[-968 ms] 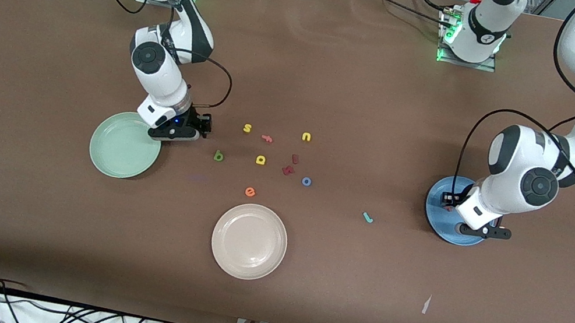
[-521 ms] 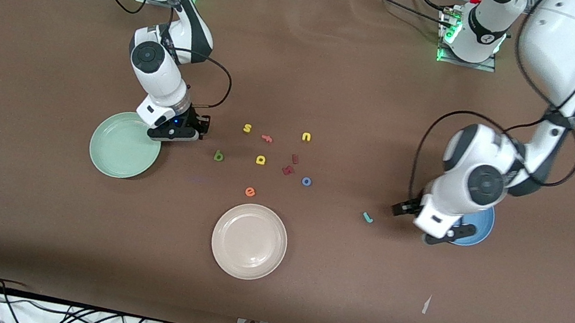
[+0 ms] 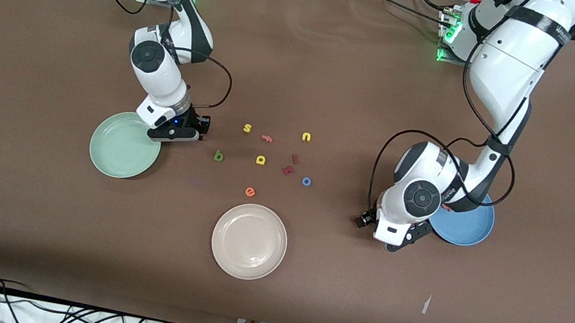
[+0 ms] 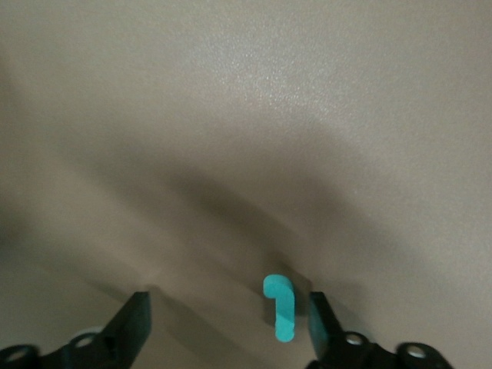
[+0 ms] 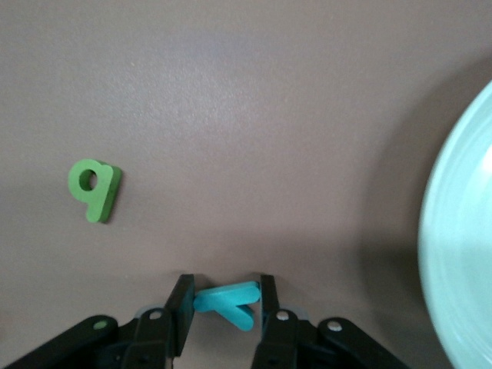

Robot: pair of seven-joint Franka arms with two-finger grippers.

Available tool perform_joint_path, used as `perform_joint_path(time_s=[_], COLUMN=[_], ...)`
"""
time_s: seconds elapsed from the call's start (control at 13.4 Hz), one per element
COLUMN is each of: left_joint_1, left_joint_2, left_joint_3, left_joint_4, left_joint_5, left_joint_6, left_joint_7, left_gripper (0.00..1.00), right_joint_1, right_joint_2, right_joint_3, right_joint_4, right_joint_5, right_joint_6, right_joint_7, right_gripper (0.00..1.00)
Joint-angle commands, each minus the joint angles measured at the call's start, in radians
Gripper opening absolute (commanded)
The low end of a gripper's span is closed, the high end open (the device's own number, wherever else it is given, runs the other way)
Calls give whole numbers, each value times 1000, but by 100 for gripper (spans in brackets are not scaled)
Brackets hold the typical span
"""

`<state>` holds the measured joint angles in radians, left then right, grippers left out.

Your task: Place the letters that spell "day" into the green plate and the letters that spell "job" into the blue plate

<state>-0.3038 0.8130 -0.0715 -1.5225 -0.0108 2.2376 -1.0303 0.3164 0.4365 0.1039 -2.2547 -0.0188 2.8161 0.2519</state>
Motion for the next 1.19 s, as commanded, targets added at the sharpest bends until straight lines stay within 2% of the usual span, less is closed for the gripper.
perform_joint_path(time_s=[0.0, 0.22, 0.37, 0.52, 0.6, 0.67, 0.82, 0.97, 1.04, 1.12], left_joint_1=[-18, -20, -20, -18, -18, -18, -17, -3, 9, 41], left_joint_2=[35, 43, 49, 58, 54, 54, 51, 29, 12, -10], left_joint_3=[10, 10, 10, 10, 10, 10, 10, 9, 9, -2], left_joint_4=[67, 79, 88, 97, 97, 97, 102, 140, 143, 139], left_joint_5=[-15, -15, -40, -51, -52, -55, -55, -55, -54, -58], left_joint_6=[-16, -16, -16, -16, -16, -16, -16, -51, -117, -171], left_joint_7=[-66, -85, -85, -85, -89, -99, -97, -90, -76, -13], left_gripper=[73, 35, 17, 4, 0, 0, 0, 0, 0, 0], right_joint_1=[-2, -3, -3, -5, -6, -7, -8, -8, -8, -8], right_joint_2=[-44, -87, -116, -134, -137, -137, -137, -137, -137, -137], right_joint_3=[-4, -44, -105, -179, -209, -233, -245, -245, -245, -244], right_joint_4=[47, 110, 129, 144, 145, 145, 145, 145, 147, 149], right_joint_5=[-13, -13, -13, -6, -3, 0, 5, 5, 8, 8], right_joint_6=[-137, -298, -368, -430, -438, -438, -438, -438, -438, -438], right_joint_7=[-32, -106, -222, -353, -417, -462, -490, -488, -478, -471], right_gripper=[39, 39, 39, 39, 39, 39, 42, 53, 68, 75])
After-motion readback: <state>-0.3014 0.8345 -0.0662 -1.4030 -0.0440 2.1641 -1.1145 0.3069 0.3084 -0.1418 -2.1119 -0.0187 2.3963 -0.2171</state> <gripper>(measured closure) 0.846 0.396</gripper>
